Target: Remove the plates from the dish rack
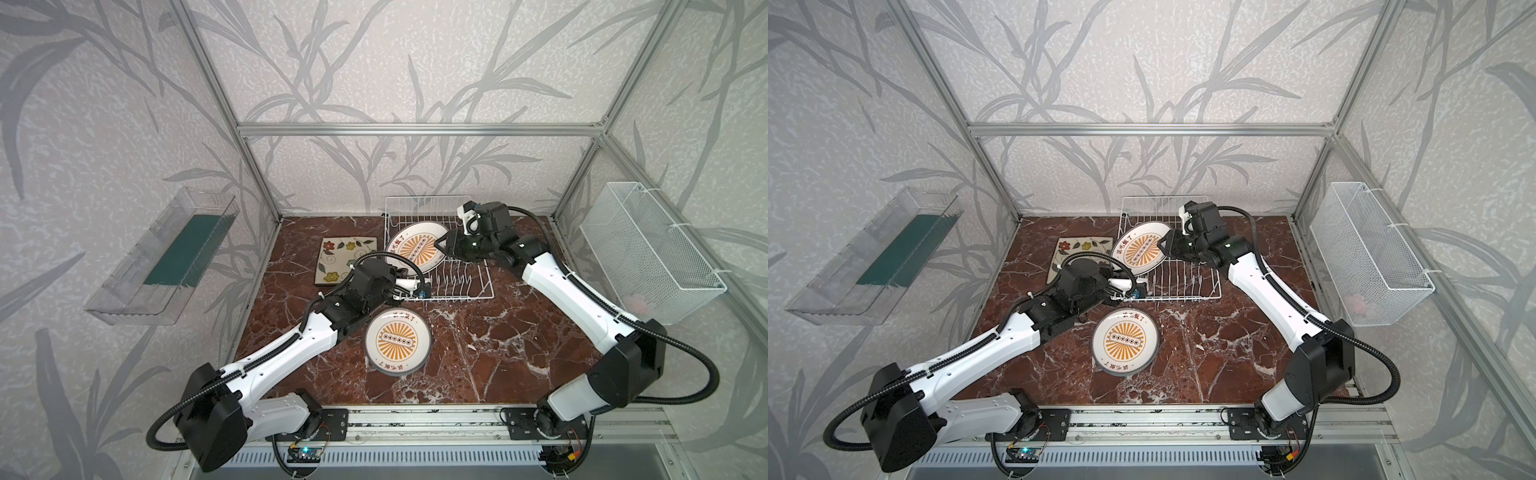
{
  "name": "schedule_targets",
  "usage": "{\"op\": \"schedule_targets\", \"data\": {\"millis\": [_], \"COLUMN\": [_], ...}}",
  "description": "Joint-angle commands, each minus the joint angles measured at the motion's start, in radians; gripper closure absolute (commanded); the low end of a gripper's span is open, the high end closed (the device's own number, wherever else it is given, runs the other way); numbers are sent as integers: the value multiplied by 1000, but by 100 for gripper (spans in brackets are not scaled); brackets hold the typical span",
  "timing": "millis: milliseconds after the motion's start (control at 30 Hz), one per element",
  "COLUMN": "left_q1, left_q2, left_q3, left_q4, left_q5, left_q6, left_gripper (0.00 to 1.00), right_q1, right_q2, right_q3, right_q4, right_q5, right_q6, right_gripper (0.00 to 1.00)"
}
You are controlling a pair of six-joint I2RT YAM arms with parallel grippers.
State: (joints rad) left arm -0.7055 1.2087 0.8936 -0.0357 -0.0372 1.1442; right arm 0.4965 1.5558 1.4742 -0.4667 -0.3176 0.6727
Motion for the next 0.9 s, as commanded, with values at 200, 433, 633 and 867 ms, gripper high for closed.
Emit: {"op": "schedule_targets", "data": {"millis": [200,433,633,867], "left_q1": [-11,-20,-25,-29], "left_q2": [-26,-30,-28,-28], "left_q3": [-20,-59,-76,-88], "left_q4": [102,173,209,239], "left_q5": [-42,-89,-86,-68], "left_q6": [62,72,16,-26], "left_gripper": [100,100,83,24], "right_q1": [-2,-2,-28,-103], "right_q2": [13,2,-44,-146], "right_q3": [-24,-51,-132,-259], "right_q4": [33,75,180,347], "right_q5": [-24,-55,-79,-105], "right_q6": [14,35,85,162], "right_gripper": [87,100,100,100]}}
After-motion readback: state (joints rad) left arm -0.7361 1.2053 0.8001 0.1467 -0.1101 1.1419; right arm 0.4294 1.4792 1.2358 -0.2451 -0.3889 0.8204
